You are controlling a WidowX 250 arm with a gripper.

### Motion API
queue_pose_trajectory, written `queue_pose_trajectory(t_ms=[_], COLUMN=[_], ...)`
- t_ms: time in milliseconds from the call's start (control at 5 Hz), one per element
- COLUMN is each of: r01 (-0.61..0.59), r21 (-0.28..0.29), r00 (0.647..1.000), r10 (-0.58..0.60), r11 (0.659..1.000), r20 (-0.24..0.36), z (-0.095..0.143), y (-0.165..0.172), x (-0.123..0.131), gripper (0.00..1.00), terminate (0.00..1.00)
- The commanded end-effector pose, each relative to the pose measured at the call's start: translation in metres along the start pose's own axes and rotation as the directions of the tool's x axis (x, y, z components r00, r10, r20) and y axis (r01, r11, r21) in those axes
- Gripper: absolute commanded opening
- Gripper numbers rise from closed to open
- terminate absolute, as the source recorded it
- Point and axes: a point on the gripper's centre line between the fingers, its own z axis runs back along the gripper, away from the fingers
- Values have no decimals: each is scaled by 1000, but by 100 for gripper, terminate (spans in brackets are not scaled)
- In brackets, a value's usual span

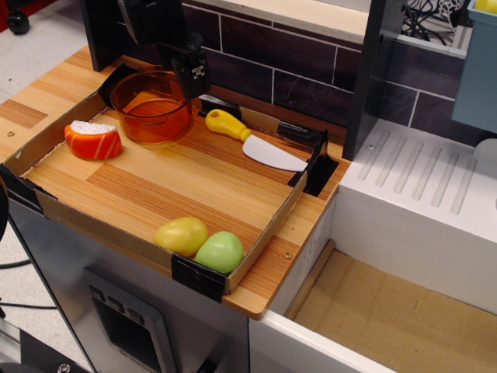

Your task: Put potato in pot

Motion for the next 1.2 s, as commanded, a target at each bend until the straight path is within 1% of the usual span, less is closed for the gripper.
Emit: queue_pose_trajectory(t_ms=[0, 200, 400, 600, 800, 1000], r01=[0, 21, 110, 131, 172, 203], r21=[0, -25, 0, -25, 9, 27], r00=[1000, 999, 989, 984, 980, 974], r10=[0, -21, -110, -133, -170, -199], r11=[1000, 999, 994, 991, 985, 979], r20=[0, -33, -98, -121, -107, -108], z=[0, 6, 21, 28, 25, 28], y=[0, 8, 10, 9, 23, 42], x=[0, 6, 6, 2, 4, 12], gripper=[100, 100, 100, 100, 100, 100], terminate=[0, 0, 0, 0, 0, 0])
